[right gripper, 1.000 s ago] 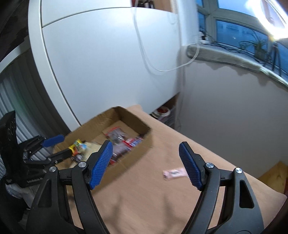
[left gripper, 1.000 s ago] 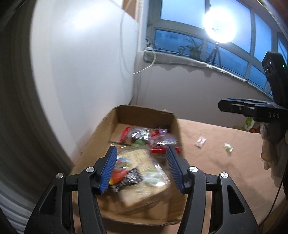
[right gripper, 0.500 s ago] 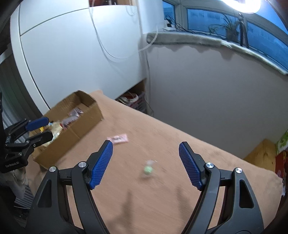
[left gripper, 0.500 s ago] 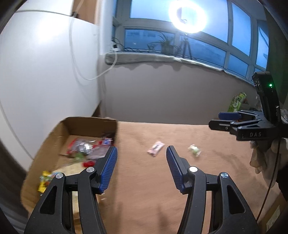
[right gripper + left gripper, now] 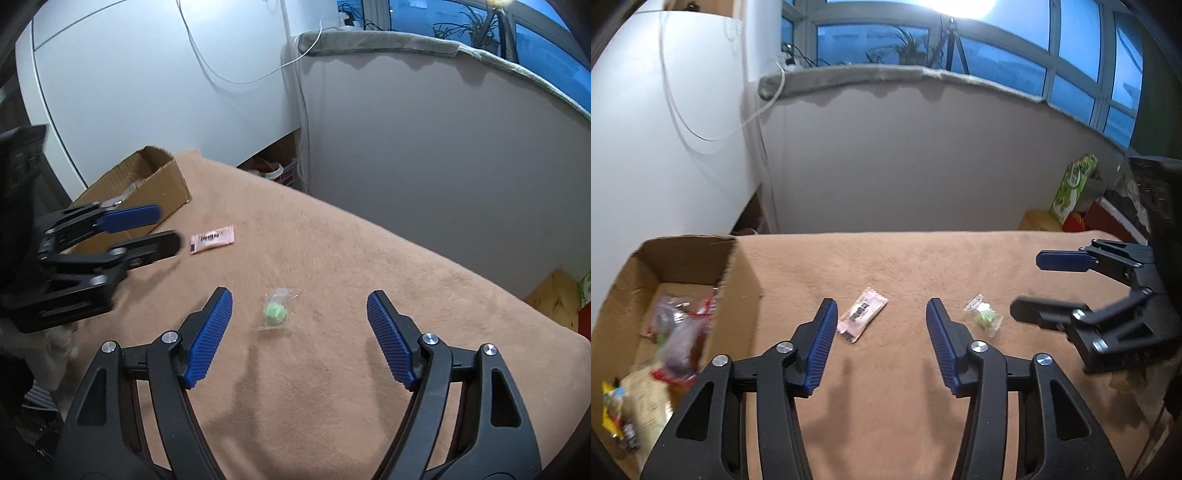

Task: Organize snacks
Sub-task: 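Move both open tools back over the pink wrapper and small green candy, then grasp the pink wrapper with the left tool while the right tool grasps the green candy bag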

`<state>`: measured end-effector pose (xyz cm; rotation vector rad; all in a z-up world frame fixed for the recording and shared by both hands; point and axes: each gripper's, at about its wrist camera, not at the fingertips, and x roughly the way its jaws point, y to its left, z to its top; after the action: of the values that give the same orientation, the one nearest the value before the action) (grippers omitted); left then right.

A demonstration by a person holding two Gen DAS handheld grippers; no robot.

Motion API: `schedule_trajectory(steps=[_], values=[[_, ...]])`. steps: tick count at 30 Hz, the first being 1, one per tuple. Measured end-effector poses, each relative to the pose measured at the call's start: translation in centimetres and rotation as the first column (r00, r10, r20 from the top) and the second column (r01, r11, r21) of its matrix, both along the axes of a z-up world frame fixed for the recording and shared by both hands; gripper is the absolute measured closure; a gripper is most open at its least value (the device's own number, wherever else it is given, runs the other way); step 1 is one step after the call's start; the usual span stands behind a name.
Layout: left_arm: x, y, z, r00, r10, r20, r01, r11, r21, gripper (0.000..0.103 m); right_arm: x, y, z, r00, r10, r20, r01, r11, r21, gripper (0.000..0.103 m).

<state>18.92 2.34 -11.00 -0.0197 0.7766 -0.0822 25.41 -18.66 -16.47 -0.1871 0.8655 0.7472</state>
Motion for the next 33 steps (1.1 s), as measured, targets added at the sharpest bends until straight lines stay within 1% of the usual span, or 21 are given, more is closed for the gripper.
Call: schedule_trajectory(steps=[1, 2, 4, 11, 12, 14, 18, 22, 25, 28, 30, 33], values=[[0.5, -0.2, -0.5, 1.0, -0.001, -0.011, 0.001, 1.0, 0.002, 0.06, 0.0, 0.0, -0.2, 1.0, 0.004, -0.005, -0.004, 1.0, 0.005, 0.027], [0.9, -0.2, -0.8, 1.0, -0.002, -0.018, 0.002, 1.0, 0.007, 0.06, 0.0, 0.0, -0.3, 1.0, 0.008, -0.012, -0.008, 1.0, 0.011, 0.032], [1.8, -0.3, -1.7, 0.999, 0.003, -0.036, -0.003, 1.0, 0.02, 0.06, 0.1, 0.1, -0.6, 0.999, 0.019, -0.028, -0.018, 1.0, 0.016, 0.038], [3.4, 0.2, -3.2, 0.997, 0.02, -0.074, -0.019, 1.0, 0.02, 0.06, 0.2, 0.8, -1.4, 0.998, 0.057, -0.041, -0.057, 0.998, -0.016, 0.039], [3.5, 0.2, -3.3, 0.997, 0.019, -0.079, -0.018, 1.0, 0.021, 0.06, 0.2, 0.9, -1.5, 0.997, 0.059, -0.041, -0.06, 0.998, -0.018, 0.04], [3.9, 0.3, -3.6, 0.996, 0.016, -0.093, -0.015, 1.0, 0.014, 0.06, 0.3, 1.1, -1.5, 0.997, 0.064, -0.047, -0.065, 0.998, -0.018, 0.046], [4.3, 0.1, -3.8, 0.994, -0.008, -0.111, 0.008, 1.0, 0.002, 0.06, 0.2, 1.6, -1.7, 0.996, 0.073, -0.052, -0.075, 0.997, -0.026, 0.047], [4.3, 0.0, -3.9, 0.993, -0.011, -0.117, 0.012, 1.0, 0.01, 0.07, 0.2, 2.1, -1.9, 0.996, 0.074, -0.049, -0.076, 0.996, -0.04, 0.048], [4.3, -0.2, -4.0, 0.993, -0.008, -0.119, 0.01, 1.0, 0.018, 0.075, 0.2, 2.4, -2.1, 0.995, 0.078, -0.057, -0.081, 0.996, -0.047, 0.057], [4.3, -0.5, -4.0, 0.993, -0.019, -0.117, 0.023, 0.999, 0.035, 0.082, 0.2, 2.8, -2.4, 0.995, 0.081, -0.058, -0.085, 0.995, -0.059, 0.057], [4.3, -0.6, -4.1, 0.993, -0.026, -0.118, 0.031, 0.999, 0.043, 0.084, 0.3, 3.0, -2.7, 0.995, 0.083, -0.06, -0.087, 0.994, -0.066, 0.057], [4.2, -0.5, -4.0, 0.993, -0.038, -0.112, 0.042, 0.999, 0.03, 0.084, 0.4, 3.3, -2.9, 0.995, 0.08, -0.057, -0.084, 0.994, -0.076, 0.057]])
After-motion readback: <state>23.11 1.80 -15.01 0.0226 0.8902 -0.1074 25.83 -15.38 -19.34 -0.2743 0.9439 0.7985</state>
